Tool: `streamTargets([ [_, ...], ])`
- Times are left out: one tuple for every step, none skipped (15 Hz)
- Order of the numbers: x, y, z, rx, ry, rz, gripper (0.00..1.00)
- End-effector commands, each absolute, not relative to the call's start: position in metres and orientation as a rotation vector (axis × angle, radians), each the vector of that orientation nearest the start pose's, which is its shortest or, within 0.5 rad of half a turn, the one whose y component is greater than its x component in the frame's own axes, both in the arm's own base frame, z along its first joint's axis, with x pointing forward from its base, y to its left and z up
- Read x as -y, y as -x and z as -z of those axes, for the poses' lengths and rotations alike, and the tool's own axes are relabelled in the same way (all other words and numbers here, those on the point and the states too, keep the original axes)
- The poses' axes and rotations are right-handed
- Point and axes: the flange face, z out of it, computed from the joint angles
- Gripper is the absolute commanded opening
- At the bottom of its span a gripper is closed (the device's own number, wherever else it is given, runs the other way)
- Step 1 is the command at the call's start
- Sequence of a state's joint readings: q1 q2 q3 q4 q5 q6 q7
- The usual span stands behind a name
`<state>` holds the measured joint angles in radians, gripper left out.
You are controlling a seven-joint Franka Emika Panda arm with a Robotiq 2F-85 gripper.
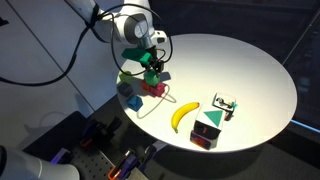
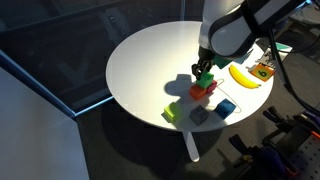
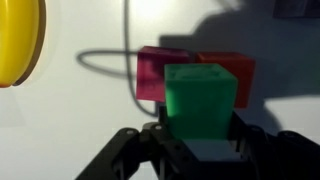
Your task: Lift the green building block and put it between the pink and orange building block
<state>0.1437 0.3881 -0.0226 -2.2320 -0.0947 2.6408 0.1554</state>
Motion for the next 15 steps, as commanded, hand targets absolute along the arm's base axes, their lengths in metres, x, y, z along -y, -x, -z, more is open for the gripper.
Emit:
streamTargets([
  [-0.07,-0.538,-0.204,0.065,3.196,0.05,0.81],
  [-0.07,-0.538,-0.204,0.064,3.195,0.047,0.84],
  [-0.069,-0.537,-0.203,0.065,3.195,0.046,0.92],
  [-0.069,-0.537,-0.203,0.065,3.195,0.046,0.98],
  [-0.069,-0.537,-0.203,0.065,3.195,0.045,1.0],
  [-0.069,-0.537,-0.203,0.065,3.196,0.04,1.0],
  [-0.069,-0.537,-0.203,0.063,3.196,0.029,1.0],
  [-0.069,-0.537,-0.205,0.06,3.2,0.022,1.0],
  [-0.069,-0.537,-0.207,0.059,3.202,0.008,1.0],
  [-0.069,-0.536,-0.208,0.056,3.206,-0.004,1.0],
  [-0.069,-0.536,-0.21,0.052,3.208,-0.026,1.0],
  [-0.069,-0.536,-0.213,0.05,3.209,-0.039,1.0],
  [-0.069,-0.536,-0.217,0.048,3.211,-0.047,1.0],
  [-0.069,-0.537,-0.221,0.044,3.213,-0.054,1.0],
  [-0.069,-0.538,-0.226,0.039,3.212,-0.062,1.0],
])
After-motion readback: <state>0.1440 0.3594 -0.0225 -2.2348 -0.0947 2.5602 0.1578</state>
